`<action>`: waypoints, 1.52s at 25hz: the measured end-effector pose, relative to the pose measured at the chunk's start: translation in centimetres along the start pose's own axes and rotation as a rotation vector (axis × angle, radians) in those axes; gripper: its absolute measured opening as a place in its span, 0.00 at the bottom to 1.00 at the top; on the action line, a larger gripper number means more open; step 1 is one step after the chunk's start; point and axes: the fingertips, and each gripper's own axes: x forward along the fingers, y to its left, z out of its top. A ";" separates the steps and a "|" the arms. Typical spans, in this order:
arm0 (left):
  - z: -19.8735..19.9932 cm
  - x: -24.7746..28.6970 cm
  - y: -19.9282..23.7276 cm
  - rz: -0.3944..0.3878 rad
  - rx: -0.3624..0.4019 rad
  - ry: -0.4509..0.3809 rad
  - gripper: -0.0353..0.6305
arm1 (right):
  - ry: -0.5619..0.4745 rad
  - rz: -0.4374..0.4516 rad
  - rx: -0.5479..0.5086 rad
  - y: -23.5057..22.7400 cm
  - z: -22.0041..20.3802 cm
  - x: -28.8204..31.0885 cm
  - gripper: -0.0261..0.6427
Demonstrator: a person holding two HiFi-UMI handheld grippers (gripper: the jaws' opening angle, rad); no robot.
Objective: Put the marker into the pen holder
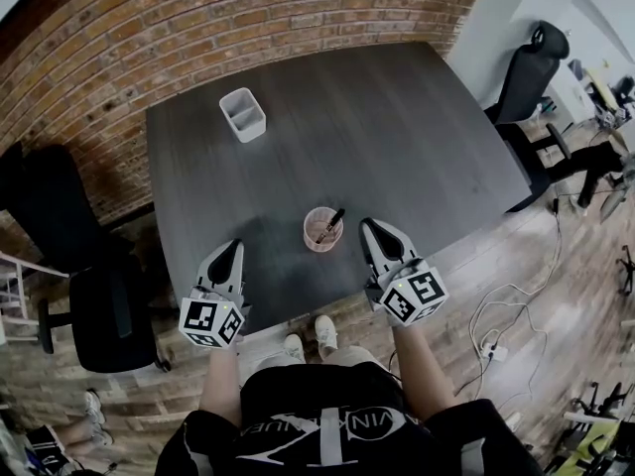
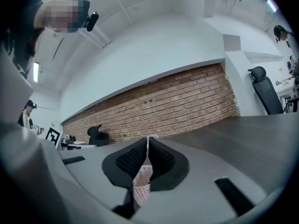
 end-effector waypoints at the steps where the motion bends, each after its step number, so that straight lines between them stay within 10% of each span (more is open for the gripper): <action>1: 0.2 0.0 0.0 0.000 0.003 -0.003 0.07 | 0.000 -0.001 -0.004 0.0 0.1 0.0 0.08; 38: 3.6 1.0 -1.0 -0.010 0.045 -0.071 0.07 | -0.027 -0.030 -0.040 -0.8 2.5 -1.8 0.08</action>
